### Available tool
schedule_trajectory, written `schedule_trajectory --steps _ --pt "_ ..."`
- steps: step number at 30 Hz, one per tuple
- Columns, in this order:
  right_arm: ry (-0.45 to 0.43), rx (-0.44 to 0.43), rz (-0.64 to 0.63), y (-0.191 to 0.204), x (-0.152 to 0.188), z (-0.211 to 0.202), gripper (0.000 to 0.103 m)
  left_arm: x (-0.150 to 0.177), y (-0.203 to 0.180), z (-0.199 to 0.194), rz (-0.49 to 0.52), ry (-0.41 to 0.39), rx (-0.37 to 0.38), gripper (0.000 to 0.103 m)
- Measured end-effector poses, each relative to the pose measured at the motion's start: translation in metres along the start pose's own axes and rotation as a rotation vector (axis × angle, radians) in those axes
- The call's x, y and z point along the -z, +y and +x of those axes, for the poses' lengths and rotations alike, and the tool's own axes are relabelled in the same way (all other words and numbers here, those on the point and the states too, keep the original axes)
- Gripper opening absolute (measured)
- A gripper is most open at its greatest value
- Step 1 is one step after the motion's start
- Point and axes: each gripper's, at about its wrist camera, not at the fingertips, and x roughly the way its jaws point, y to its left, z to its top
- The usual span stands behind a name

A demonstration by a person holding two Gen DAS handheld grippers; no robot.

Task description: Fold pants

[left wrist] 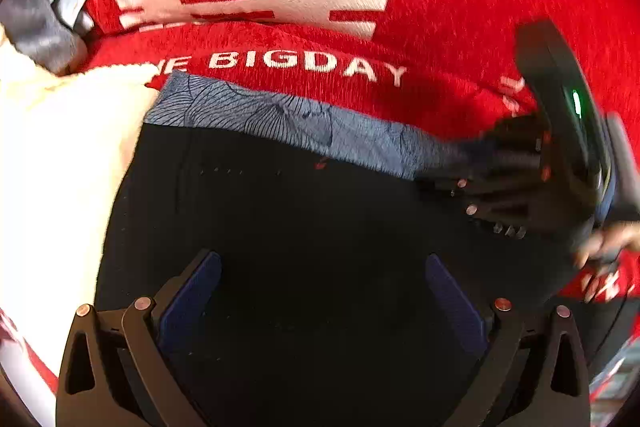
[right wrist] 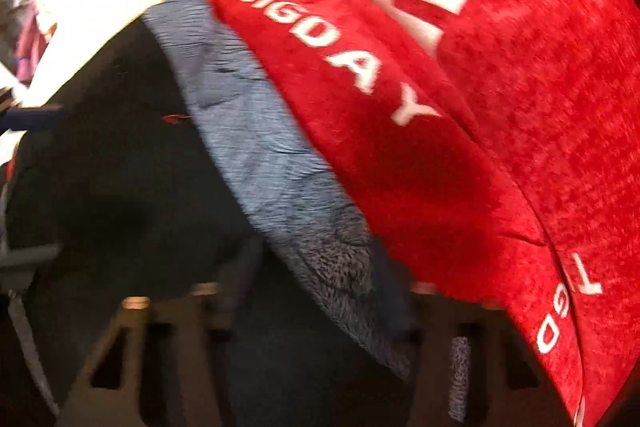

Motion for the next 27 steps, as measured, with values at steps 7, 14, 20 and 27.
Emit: schedule_trajectory --steps 7,14,20,27 --pt "-0.122 0.071 0.039 0.019 0.02 -0.034 0.008 -0.047 0.017 0.018 -0.243 0.073 0.04 0.103" --pt "-0.238 0.267 -0.055 0.057 0.048 -0.075 0.008 -0.059 0.018 0.033 -0.398 0.135 0.133 0.103" --pt "-0.297 0.317 -0.078 0.088 0.052 -0.087 0.001 -0.052 0.008 0.041 -0.314 0.141 0.041 0.027" --pt "-0.245 0.306 -0.022 0.086 0.058 -0.079 0.003 -0.033 0.014 0.051 -0.344 0.178 0.102 0.001"
